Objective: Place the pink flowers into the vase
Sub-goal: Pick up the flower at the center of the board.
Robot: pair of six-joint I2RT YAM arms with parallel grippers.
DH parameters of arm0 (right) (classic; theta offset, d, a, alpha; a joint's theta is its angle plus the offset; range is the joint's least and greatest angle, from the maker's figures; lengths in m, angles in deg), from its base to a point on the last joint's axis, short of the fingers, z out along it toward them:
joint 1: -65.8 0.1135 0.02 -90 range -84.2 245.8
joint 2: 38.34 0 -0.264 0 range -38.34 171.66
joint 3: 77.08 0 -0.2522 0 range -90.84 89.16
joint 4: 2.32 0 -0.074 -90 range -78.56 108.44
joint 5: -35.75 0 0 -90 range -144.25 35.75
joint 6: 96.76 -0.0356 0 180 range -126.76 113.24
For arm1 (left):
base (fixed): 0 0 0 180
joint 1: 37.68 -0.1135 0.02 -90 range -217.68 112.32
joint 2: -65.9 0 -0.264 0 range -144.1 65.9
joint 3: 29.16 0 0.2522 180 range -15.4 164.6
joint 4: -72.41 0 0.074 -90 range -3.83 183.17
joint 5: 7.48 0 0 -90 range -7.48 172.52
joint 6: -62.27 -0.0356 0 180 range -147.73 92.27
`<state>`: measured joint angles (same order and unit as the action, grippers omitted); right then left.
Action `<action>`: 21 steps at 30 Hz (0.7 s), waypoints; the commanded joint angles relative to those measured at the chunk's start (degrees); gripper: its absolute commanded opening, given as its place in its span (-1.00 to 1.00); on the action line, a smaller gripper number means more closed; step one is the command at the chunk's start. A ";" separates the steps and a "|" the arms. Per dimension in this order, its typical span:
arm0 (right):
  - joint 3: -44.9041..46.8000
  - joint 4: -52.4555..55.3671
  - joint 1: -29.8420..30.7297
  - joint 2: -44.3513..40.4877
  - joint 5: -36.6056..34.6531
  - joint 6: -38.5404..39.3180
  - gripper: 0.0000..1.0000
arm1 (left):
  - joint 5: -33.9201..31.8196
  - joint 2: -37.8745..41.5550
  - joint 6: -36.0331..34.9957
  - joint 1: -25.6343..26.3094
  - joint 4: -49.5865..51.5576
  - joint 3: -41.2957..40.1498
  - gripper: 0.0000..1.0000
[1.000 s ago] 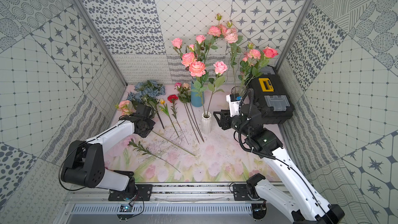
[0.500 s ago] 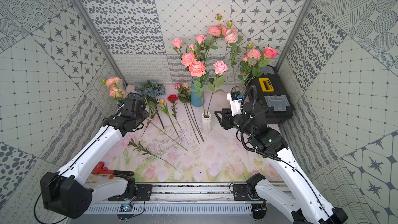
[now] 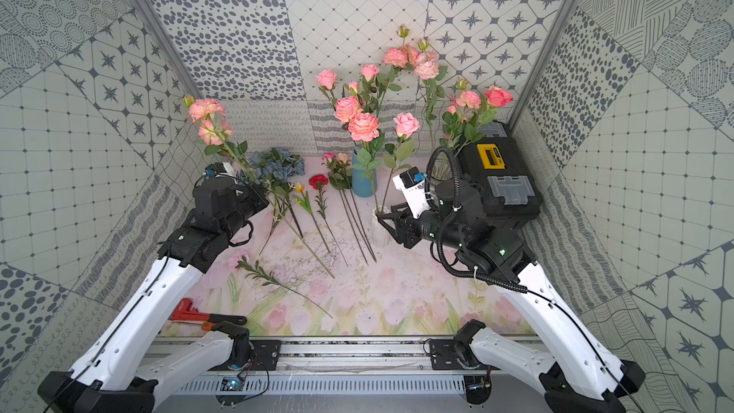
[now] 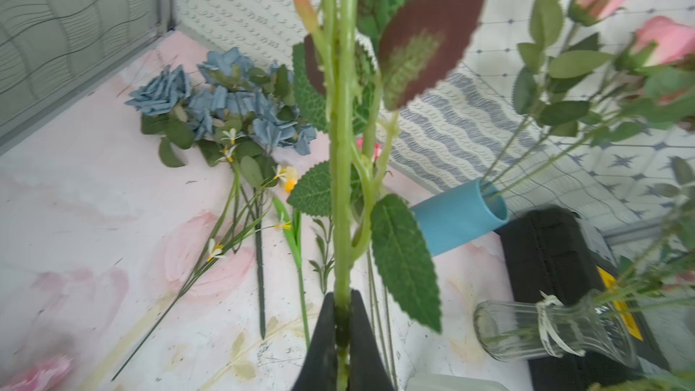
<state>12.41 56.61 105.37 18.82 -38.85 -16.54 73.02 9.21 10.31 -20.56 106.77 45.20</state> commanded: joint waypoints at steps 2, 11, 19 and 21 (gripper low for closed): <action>-2.47 -0.32 3.34 2.53 4.04 0.85 -0.06 | 16.72 0.63 -4.93 0.10 -15.28 -0.68 -1.00; -6.35 -6.99 11.67 11.73 7.42 -0.93 -0.09 | 31.04 0.09 1.36 0.15 -25.63 -1.30 -1.00; -8.50 -14.77 11.93 18.22 2.91 -3.89 -0.16 | 39.72 -0.21 5.16 1.78 -28.96 -1.42 -1.00; -9.62 -15.73 11.93 19.87 1.88 -3.63 -0.16 | 38.92 -0.35 3.10 3.54 -26.41 -0.78 -1.00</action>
<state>5.53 46.38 117.16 37.36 -34.67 -19.43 103.34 8.93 13.26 -19.16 86.27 43.72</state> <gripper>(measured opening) 0.422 0.059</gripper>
